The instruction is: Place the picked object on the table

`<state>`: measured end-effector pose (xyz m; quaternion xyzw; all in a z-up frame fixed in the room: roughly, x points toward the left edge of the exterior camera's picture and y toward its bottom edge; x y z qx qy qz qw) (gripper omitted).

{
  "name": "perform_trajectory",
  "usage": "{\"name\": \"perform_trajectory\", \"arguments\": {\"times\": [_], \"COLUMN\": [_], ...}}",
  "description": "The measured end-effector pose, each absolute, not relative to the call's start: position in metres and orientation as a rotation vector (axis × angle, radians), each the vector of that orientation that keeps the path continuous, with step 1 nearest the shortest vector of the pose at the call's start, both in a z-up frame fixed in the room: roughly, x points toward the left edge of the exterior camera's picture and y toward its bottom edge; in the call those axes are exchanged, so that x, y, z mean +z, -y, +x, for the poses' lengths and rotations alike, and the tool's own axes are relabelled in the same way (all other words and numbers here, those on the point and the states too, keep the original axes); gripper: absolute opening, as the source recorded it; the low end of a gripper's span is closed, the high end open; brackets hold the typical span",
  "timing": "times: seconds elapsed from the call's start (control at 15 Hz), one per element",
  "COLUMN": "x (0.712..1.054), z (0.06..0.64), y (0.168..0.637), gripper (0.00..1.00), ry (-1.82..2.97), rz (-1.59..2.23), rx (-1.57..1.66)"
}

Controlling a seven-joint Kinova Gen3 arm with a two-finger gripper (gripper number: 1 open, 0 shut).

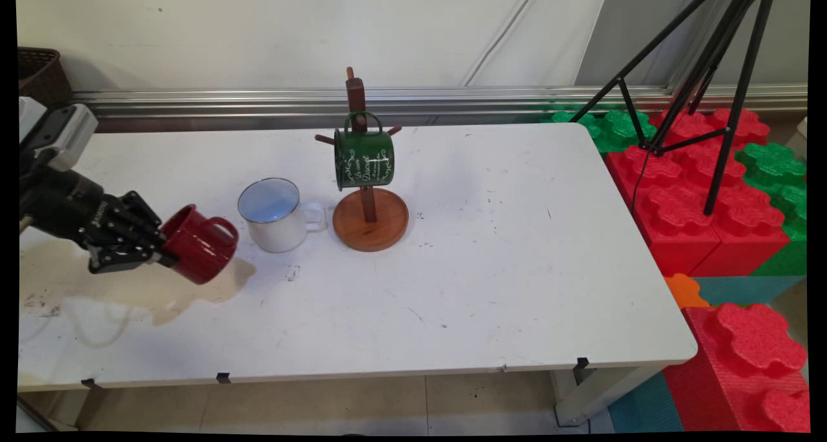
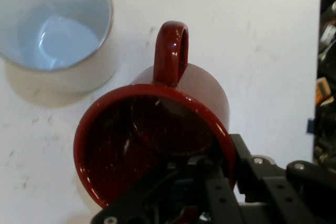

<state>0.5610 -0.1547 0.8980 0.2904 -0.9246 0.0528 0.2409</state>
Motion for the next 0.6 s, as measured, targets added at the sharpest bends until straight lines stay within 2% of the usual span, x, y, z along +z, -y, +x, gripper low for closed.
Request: {"name": "perform_trajectory", "arguments": {"times": [0.6], "x": [0.899], "z": [0.597], "y": [0.16], "gripper": [0.0], "ry": [2.658], "rz": [0.833], "rx": [0.241]}}
